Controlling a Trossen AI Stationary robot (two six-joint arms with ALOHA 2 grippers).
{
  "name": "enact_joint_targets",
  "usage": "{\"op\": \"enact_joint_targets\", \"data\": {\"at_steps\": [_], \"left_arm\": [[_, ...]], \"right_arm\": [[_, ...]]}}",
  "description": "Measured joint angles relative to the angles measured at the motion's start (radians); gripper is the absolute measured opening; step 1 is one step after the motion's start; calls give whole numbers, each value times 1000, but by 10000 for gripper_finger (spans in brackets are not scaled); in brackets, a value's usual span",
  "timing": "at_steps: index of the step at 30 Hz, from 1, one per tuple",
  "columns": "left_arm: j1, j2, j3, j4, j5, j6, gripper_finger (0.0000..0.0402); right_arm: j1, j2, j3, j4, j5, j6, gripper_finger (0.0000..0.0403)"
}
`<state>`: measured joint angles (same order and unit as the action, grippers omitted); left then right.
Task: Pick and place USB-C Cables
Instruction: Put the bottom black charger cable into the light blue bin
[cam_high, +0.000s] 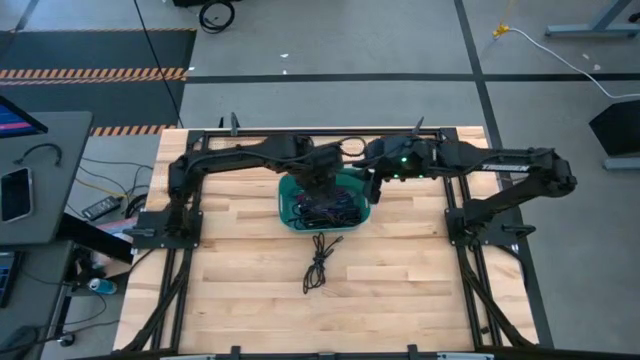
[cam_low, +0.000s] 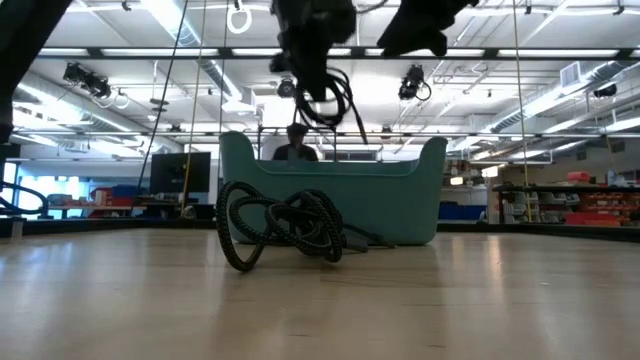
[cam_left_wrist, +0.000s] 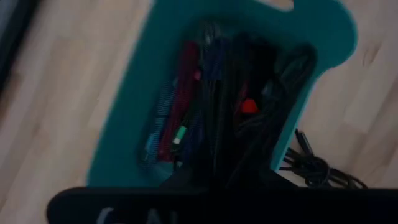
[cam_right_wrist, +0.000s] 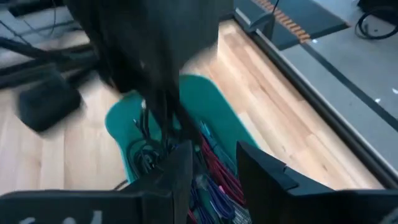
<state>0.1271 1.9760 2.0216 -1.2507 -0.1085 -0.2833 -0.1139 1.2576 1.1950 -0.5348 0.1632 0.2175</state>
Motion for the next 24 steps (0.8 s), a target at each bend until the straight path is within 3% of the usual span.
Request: {"op": "enact_joint_targets", "data": {"at_steps": [5,12,21,24], "left_arm": [[2,77,-2,12,115,90,21],[43,103,-1,30,369,283,21],[135,119,-1,45,447,347,20],[152,154,-2,66,515,367,20]], "right_arm": [[0,-68,0,-7,8,16,130],[1,-122,0,-46,8,40,130],[1,-134,1,-100,8,52,130],[1,-134,1,-96,8,53,130]]}}
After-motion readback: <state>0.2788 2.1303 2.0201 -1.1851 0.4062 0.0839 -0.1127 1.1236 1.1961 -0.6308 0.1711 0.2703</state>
